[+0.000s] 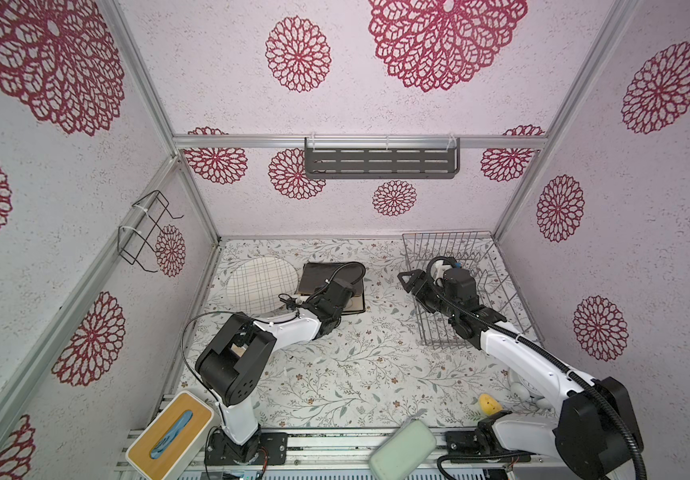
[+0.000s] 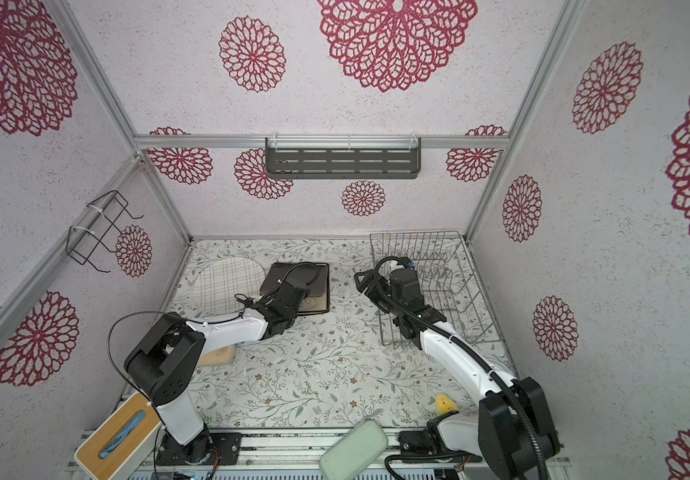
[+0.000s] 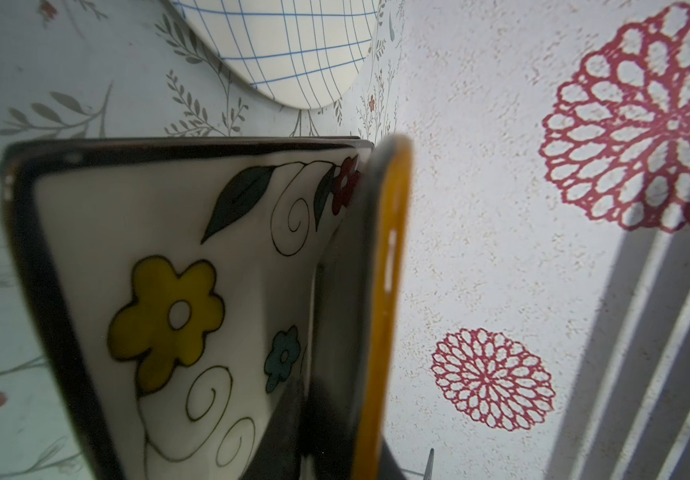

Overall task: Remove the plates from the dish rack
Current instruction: 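Press the dark plate flat onto the stack with the left gripper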

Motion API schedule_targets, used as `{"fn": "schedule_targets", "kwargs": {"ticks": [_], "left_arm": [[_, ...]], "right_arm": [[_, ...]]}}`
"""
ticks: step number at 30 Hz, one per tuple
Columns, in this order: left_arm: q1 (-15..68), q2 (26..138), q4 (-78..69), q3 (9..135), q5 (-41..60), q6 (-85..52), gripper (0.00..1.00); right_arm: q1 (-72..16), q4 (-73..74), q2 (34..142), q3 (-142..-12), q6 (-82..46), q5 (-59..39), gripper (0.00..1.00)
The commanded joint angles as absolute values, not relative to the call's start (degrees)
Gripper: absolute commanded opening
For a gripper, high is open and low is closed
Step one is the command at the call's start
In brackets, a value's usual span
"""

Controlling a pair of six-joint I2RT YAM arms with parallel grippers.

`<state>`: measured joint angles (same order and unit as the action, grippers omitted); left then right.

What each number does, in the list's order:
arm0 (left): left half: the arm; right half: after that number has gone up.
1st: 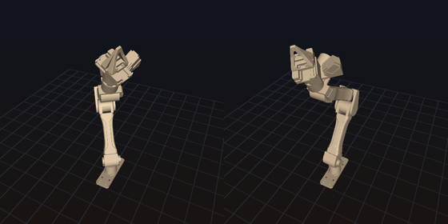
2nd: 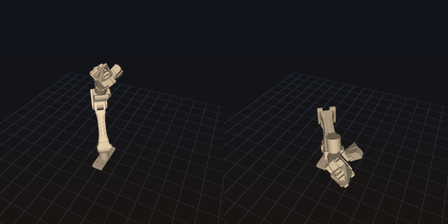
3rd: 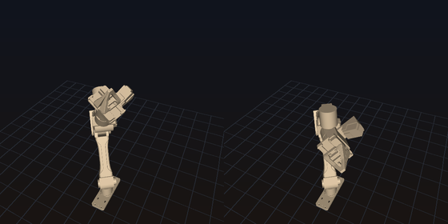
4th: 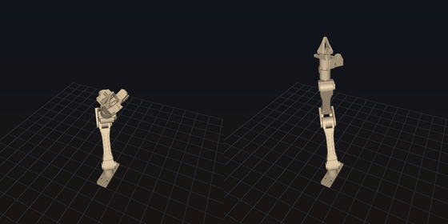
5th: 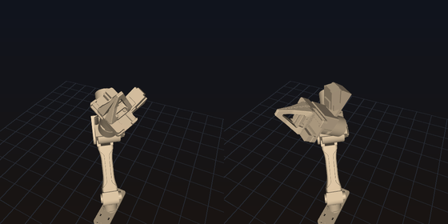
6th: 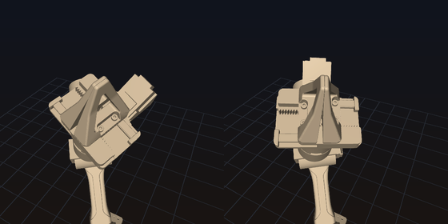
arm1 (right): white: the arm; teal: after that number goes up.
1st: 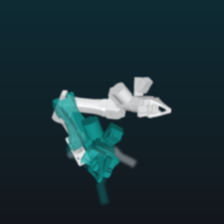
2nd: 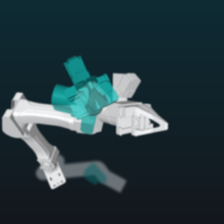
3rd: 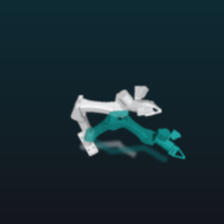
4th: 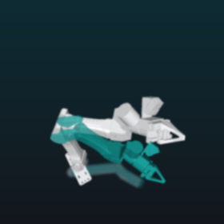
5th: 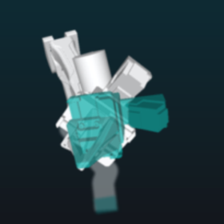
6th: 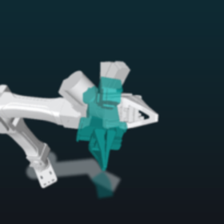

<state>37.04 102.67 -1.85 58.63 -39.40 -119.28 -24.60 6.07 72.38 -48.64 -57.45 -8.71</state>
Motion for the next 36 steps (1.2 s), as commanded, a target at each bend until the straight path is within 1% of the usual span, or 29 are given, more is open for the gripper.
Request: {"fn": "schedule_targets", "kwargs": {"ticks": [1,4,8,15,24,27,33,36], "left_arm": [[36.5,102.2,-5.9,61.0,-40.1,-122.0,0.28],[36.5,102.2,-5.6,60.7,-39.8,-122.8,0.33],[36.5,102.0,-5.2,60.2,-39.7,-123.6,0.35],[36.8,101.7,-2.4,59.7,-38.4,-126.6,0.47],[37.0,101.2,-0.3,59.8,-38.0,-127.1,0.49],[37.8,100.9,2.1,59.9,-39.3,-128.4,0.50],[37.9,99.9,5.0,60.4,-39.4,-129.2,0.53],[37.8,99.9,5.5,60.6,-38.2,-129.7,0.57]], "right_arm": [[-24.9,6.5,71.3,-50.9,-56.1,-7.2,0.83],[-24.9,6.5,71.0,-50.7,-56.3,-6.7,0.83],[-24.9,6.3,70.7,-50.6,-56.4,-6.6,0.83],[-24.9,6.7,70.8,-51.0,-56.6,-6.4,0.83],[-25.0,6.8,70.3,-50.8,-56.7,-6.3,0.83],[-25.0,6.8,70.1,-50.8,-56.7,-5.9,0.83],[-25.0,6.0,69.3,-50.9,-56.3,-5.5,0.83],[-25.0,6.2,69.2,-50.6,-56.3,-5.5,0.83]]}}
